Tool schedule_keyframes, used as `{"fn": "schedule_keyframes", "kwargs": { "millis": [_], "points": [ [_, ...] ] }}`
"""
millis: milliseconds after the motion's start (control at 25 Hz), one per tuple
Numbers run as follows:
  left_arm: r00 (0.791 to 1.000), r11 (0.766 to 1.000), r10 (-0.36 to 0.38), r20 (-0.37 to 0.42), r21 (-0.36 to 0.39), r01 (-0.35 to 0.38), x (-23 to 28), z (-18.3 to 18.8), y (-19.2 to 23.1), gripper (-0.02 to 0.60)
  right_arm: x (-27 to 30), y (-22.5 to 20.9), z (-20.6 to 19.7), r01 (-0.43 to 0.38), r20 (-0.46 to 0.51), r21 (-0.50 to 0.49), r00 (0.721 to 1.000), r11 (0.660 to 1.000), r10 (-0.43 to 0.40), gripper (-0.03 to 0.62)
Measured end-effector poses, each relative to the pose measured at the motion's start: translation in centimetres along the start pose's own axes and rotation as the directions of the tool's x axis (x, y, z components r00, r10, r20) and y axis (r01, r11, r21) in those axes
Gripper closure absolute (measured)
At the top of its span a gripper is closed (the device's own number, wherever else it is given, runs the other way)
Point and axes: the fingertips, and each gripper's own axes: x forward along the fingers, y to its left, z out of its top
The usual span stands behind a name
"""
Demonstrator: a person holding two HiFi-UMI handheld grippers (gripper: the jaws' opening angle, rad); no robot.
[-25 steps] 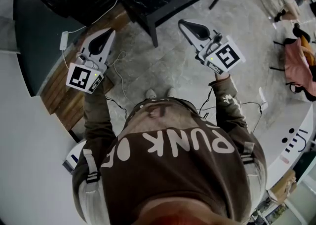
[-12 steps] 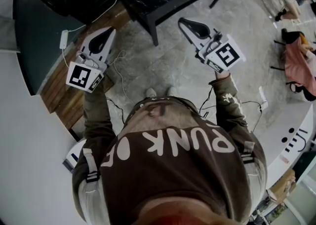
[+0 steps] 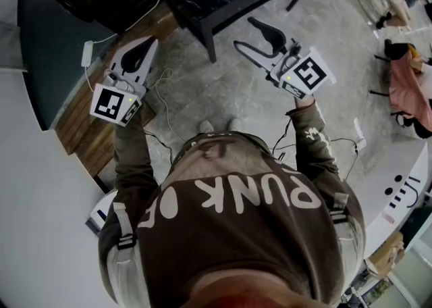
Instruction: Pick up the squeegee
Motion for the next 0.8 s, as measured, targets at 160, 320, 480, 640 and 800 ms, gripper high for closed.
{"fn": "schedule_keyframes", "kwargs": {
  "millis": [160,320,480,640,800],
  "points": [
    [1.000,1.000,-0.003,0.002,0.001,0.003,0.09,0.00,-0.14,0.580,0.13,0.33,-0.08,-0.017,-0.005,0.005,1.000,1.000,0.017,0.216],
    [1.000,1.000,-0.003,-0.001,0.000,0.003,0.11,-0.09,-0.13,0.580,0.27,0.31,-0.13,-0.017,-0.002,0.024,1.000,1.000,0.017,0.078],
    [1.000,1.000,-0.006,-0.002,0.000,0.006,0.07,-0.16,-0.17,0.580,0.29,0.59,0.00,-0.019,0.008,0.016,1.000,1.000,0.018,0.000],
    [1.000,1.000,-0.008,-0.003,0.000,0.008,0.14,-0.09,-0.26,0.580,0.14,0.64,-0.41,-0.018,-0.015,-0.010,1.000,1.000,0.018,0.000],
    [1.000,1.000,-0.009,-0.002,0.004,0.009,0.27,0.13,-0.55,0.580,-0.11,0.47,-0.04,-0.006,0.006,-0.004,1.000,1.000,0.006,0.000]
  ]
}}
